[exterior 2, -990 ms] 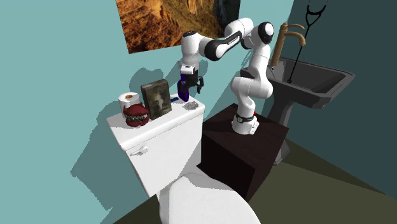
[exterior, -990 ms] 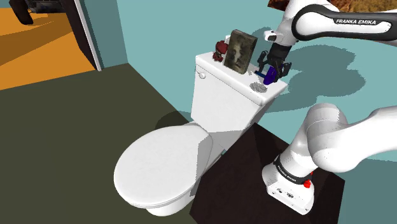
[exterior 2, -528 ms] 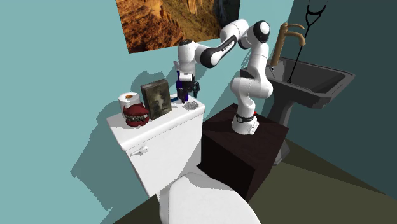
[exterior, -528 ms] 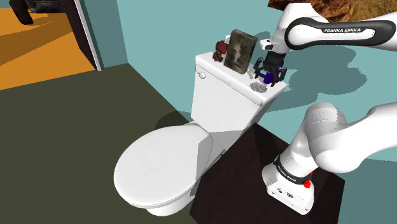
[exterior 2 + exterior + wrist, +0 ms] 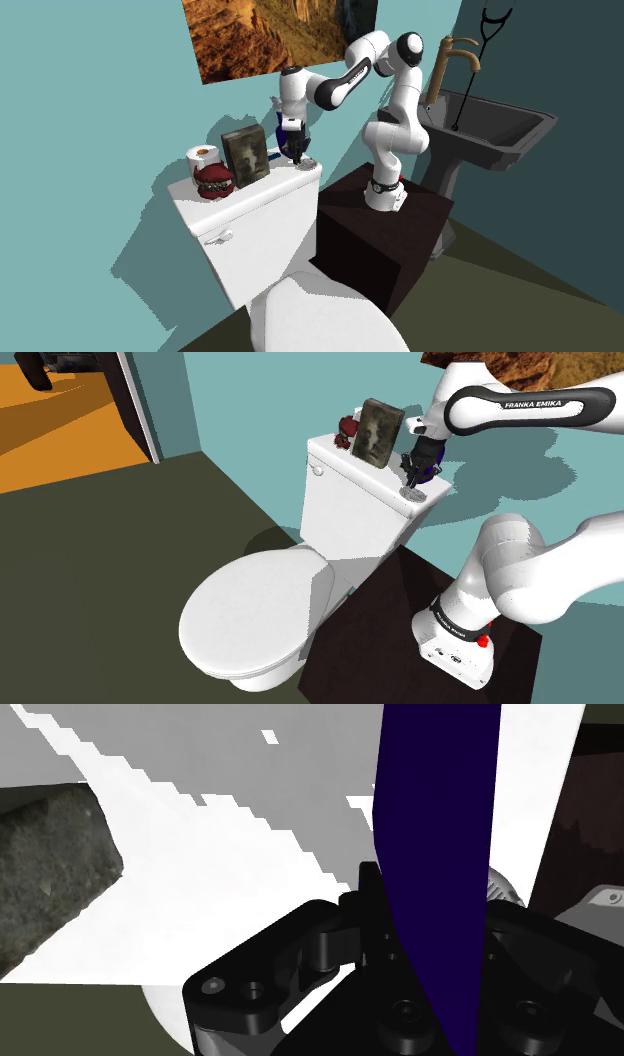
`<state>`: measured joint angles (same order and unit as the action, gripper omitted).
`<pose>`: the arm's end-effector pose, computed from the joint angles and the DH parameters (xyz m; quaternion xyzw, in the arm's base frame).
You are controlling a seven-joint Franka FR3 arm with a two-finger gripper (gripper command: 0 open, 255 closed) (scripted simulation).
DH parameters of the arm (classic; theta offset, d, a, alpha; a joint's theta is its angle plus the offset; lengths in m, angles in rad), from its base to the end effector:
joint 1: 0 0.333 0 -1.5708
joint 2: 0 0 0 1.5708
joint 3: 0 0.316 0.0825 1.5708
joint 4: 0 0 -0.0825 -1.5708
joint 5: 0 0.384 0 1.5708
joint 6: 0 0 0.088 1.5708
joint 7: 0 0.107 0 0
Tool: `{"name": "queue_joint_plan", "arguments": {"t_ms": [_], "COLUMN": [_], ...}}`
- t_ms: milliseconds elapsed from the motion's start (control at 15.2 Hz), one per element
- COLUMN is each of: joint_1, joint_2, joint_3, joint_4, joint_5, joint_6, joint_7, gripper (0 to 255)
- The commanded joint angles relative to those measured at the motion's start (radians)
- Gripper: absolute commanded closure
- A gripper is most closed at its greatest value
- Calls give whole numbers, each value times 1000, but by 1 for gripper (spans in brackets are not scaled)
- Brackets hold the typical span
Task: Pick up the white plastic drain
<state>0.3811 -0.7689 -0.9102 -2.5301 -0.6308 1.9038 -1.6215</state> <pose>0.3143 -0.2344 0.4177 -0.7313 -0.6820 0.0080 0.0048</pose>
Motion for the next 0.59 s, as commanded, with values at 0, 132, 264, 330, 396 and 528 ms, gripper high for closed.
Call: {"name": "queue_joint_plan", "arguments": {"t_ms": [0,132,264,330,396,528], "joint_1": [-2,-5,-6,-7,-8,-9], "joint_2": [3,0,0,-5,-9,-16], "joint_3": [-7,-5,-3,7,16,33], "joint_4": [-7,-9,-9,0,9,28], "joint_5": [-1,-2,-1,5,11,22], "joint_6": [-2,-3,-5,-19,-33,-60], "joint_7": [1,1,1,-1,-2,-5], "gripper": [255,255,255,255,255,255]}}
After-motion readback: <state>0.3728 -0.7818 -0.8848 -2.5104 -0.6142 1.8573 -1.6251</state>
